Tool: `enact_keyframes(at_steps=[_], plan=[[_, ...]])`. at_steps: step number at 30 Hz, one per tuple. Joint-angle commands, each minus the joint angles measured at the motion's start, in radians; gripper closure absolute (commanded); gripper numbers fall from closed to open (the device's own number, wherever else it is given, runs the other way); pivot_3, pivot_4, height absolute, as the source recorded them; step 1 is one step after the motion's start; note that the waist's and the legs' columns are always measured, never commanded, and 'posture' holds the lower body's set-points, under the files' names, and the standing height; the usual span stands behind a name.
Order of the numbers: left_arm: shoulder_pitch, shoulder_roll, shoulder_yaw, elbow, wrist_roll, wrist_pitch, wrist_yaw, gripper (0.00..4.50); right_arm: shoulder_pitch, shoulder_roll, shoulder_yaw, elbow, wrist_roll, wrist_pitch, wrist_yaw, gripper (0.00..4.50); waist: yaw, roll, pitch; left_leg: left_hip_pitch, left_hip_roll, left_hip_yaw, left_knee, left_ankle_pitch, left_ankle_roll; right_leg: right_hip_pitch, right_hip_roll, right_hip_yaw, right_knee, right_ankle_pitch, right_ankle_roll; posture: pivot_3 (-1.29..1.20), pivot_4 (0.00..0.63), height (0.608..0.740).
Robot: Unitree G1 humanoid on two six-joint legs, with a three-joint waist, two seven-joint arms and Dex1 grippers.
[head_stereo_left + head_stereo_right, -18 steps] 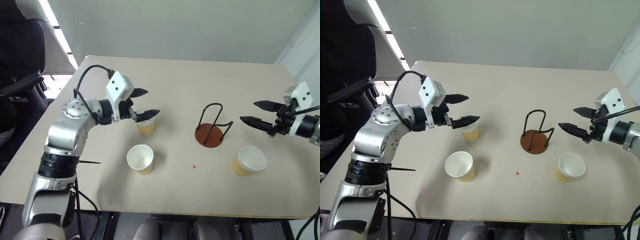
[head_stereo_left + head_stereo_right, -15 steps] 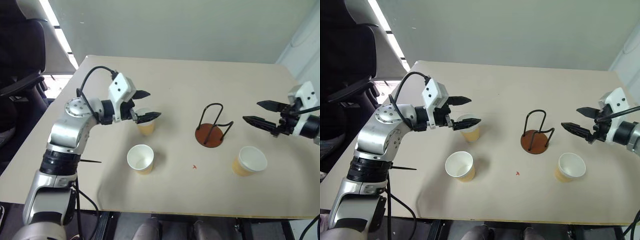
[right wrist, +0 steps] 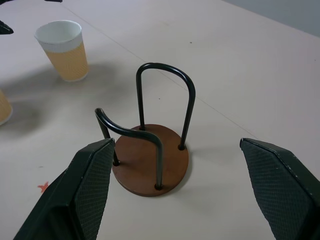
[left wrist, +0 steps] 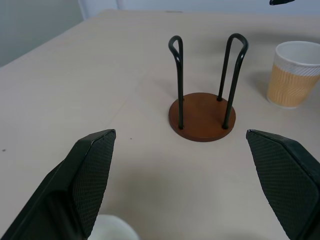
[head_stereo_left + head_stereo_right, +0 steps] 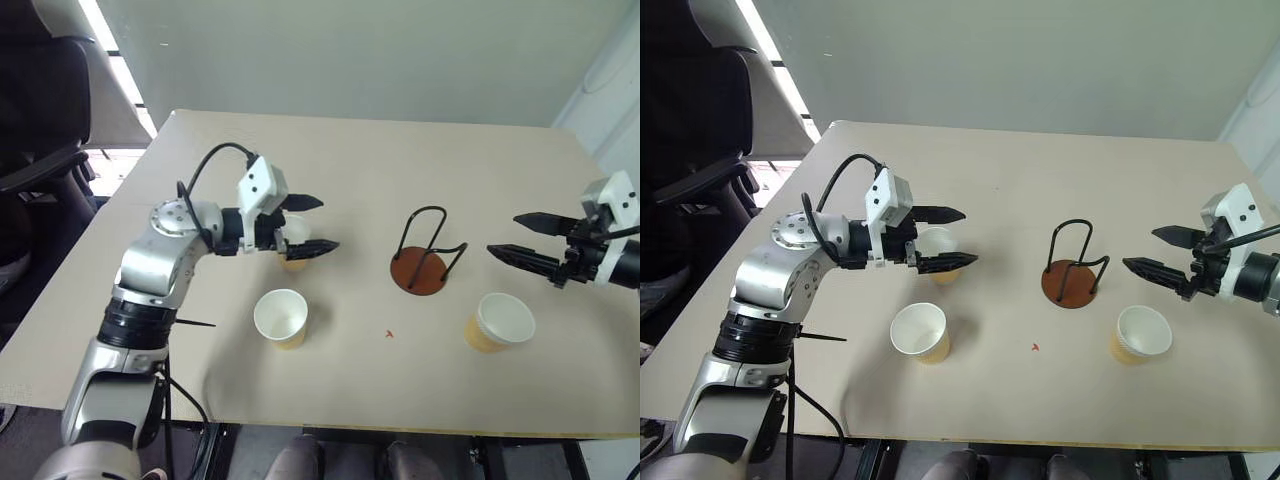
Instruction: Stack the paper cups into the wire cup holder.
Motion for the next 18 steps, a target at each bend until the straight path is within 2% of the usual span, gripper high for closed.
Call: enact_keyframes(at_steps=[1, 10, 18], plan=[[-0.026, -0.018, -0.004, -0.057, -0.022, 0.011, -0.013, 0.03, -0.011, -0.027, -0.037, -0.022, 0.013, -0.014, 0.003, 0.38, 0.0, 0.0, 0.0, 0.0, 0.0, 0.0, 0.0, 0.0, 0.0, 0.0, 0.0, 0.0, 0.0, 0.0, 0.0, 0.0, 0.15, 0.74], [-0.033, -0.047, -0.018, -0.072, -0.019, 0.021, -0.02, 0.03, 0.024, -0.066, -0.029, -0.038, 0.015, -0.012, 0.037, 0.38, 0.001, 0.0, 0.0, 0.0, 0.0, 0.001, 0.0, 0.0, 0.0, 0.0, 0.0, 0.0, 0.0, 0.0, 0.0, 0.0, 0.15, 0.74], [-0.05, -0.035, -0.006, -0.062, -0.017, 0.015, -0.023, 0.03, 0.025, -0.077, 0.071, 0.006, -0.056, -0.075, 0.051, 0.38, 0.0, 0.0, 0.0, 0.0, 0.0, 0.002, 0.001, 0.0, 0.0, 0.0, 0.0, 0.0, 0.001, 0.0, 0.001, 0.0, 0.15, 0.74]])
